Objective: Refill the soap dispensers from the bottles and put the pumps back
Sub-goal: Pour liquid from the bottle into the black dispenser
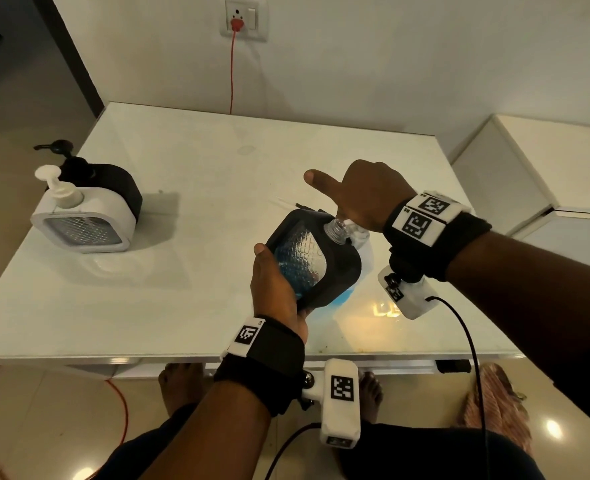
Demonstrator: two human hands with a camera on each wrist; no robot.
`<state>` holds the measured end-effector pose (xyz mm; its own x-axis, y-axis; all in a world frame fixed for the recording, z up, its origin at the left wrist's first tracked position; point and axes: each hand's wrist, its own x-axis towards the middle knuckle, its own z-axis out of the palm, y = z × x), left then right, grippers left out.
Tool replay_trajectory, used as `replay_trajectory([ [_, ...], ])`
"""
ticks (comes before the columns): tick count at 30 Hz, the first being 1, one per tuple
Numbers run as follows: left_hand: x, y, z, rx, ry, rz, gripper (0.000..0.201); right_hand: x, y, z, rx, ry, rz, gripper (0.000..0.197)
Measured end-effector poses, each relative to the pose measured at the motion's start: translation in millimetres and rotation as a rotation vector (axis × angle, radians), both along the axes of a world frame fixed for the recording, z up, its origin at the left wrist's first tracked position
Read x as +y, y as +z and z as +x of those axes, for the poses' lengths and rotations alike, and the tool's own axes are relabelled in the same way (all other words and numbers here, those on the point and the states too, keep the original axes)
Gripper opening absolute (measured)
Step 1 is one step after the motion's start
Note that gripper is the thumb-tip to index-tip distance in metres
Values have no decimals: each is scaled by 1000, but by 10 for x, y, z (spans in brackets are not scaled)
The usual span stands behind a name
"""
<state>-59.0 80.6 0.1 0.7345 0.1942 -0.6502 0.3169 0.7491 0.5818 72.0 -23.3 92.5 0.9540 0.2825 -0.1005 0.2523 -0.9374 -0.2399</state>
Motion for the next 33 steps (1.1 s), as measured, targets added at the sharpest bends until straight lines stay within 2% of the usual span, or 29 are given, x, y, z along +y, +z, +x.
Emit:
replay_trajectory([
  [5,-17,25,-11,-9,-7,6,55,-18,-23,-27,-36,-23,-8,83],
  [10,-12,18,-19,-15,-5,16,55,-7,22,25,67,11,23,100],
  [12,-10,22,-16,-13,-4,17,55,-10,30,35,88,17,31,101],
  [16,-4,45,-11,-6,-12,-5,53,-4,-24,31,15,-8,16,94],
  [21,-12,50,-17,3,-14,-4,55,6,-35,-15,-40,-27,-20,75],
  [23,-17,32,-24,10,-11,8,57,23,-9,-25,-23,-12,-20,78],
  [27,-16,14,-28,12,-10,17,56,-31,25,19,71,-13,55,96],
  [33,-9,3,-18,11,-10,6,56,-11,-17,1,-10,2,4,92],
])
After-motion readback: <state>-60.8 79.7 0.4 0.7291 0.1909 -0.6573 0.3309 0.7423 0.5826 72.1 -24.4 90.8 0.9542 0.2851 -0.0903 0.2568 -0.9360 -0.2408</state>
